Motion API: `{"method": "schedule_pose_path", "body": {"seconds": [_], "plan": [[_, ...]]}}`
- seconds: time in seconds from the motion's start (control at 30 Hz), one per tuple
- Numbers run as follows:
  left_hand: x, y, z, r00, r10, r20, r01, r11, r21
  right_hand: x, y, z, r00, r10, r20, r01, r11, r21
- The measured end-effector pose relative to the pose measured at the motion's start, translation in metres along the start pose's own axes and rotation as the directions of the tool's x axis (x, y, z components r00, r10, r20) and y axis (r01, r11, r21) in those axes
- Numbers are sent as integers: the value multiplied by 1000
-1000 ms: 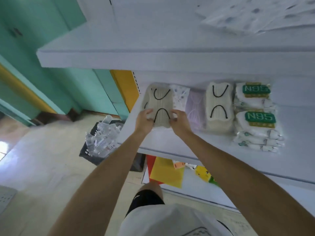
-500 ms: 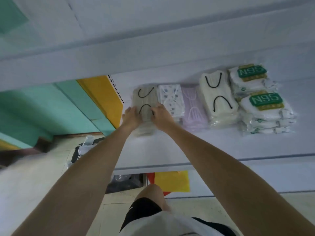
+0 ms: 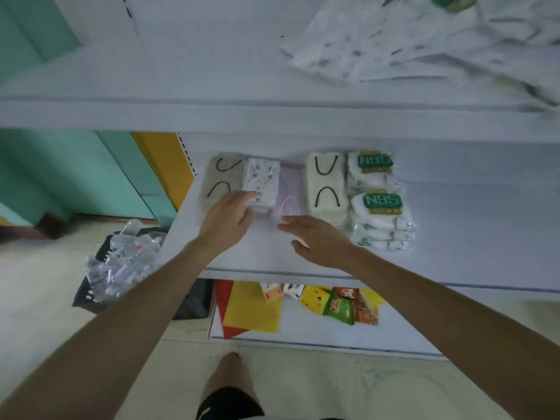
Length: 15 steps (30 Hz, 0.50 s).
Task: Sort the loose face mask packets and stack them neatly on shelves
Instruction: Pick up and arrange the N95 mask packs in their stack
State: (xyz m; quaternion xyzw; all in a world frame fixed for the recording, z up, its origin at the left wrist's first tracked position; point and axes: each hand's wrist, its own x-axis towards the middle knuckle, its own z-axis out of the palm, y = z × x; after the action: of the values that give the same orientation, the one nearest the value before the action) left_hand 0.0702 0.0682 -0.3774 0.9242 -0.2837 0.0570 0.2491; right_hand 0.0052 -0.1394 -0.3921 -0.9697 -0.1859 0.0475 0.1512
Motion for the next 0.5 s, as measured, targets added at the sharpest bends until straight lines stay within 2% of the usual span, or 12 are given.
{"method": "schedule_pose_path", "body": {"seconds": [0.17,0.3,0.4,0.5], "plan": [[-16,147,-16,966,244,90,-250,965,75,-119,25,-73,989,-45,-140,37,997,-61],[-3,270,-43,857,515,-4,-513,855,78,-205,35,-148,906,-206,-370,138,969,-203],[25,335,-71,808,583,-85,-572,810,125,-247,38,-201,851,-246,-464,124,953,-277],[57,370,-91,806,582,-109,-559,808,184,-273,50,-242,795,-233,-560,59,948,-311]]}}
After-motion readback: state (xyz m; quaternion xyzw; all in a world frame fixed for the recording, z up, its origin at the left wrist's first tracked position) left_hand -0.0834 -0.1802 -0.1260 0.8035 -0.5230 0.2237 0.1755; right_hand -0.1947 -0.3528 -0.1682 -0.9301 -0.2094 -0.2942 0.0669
